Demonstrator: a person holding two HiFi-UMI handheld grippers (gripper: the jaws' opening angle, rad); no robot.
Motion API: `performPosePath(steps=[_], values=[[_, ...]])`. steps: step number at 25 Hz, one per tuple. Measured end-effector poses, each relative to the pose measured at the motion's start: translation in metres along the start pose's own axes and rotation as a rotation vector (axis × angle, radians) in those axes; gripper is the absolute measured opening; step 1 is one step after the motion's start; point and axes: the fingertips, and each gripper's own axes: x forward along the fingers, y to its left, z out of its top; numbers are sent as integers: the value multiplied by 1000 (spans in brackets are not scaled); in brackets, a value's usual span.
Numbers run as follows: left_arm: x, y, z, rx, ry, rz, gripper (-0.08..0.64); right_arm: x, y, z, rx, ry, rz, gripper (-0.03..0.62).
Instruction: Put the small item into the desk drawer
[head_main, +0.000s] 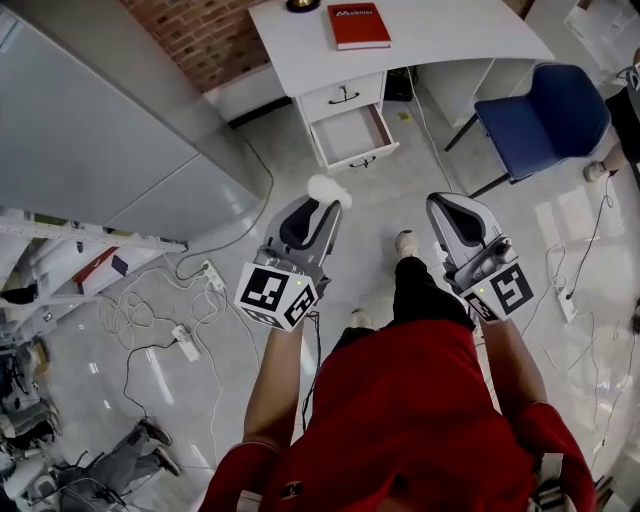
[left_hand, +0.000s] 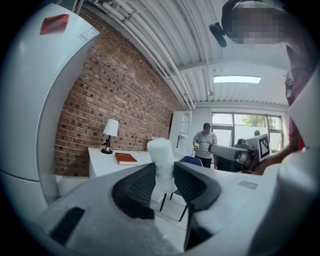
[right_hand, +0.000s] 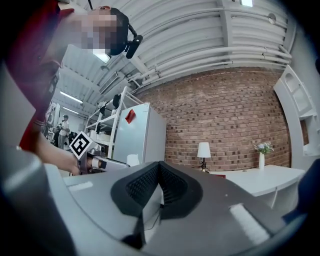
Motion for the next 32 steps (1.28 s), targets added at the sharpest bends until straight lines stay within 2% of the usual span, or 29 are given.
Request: performPosePath(steps=[11, 18, 24, 32], values=[[125, 69, -24, -19, 90, 121, 123, 77, -147, -41, 12, 25, 97, 12], [208, 101, -47, -34, 144, 188, 123, 120, -215, -75, 29, 68, 196, 12], [255, 124, -65, -45, 183, 253, 123, 151, -255, -100, 54, 79, 274, 12], [289, 166, -108, -94, 261, 268, 123, 196, -285, -137, 74, 101, 306, 12]])
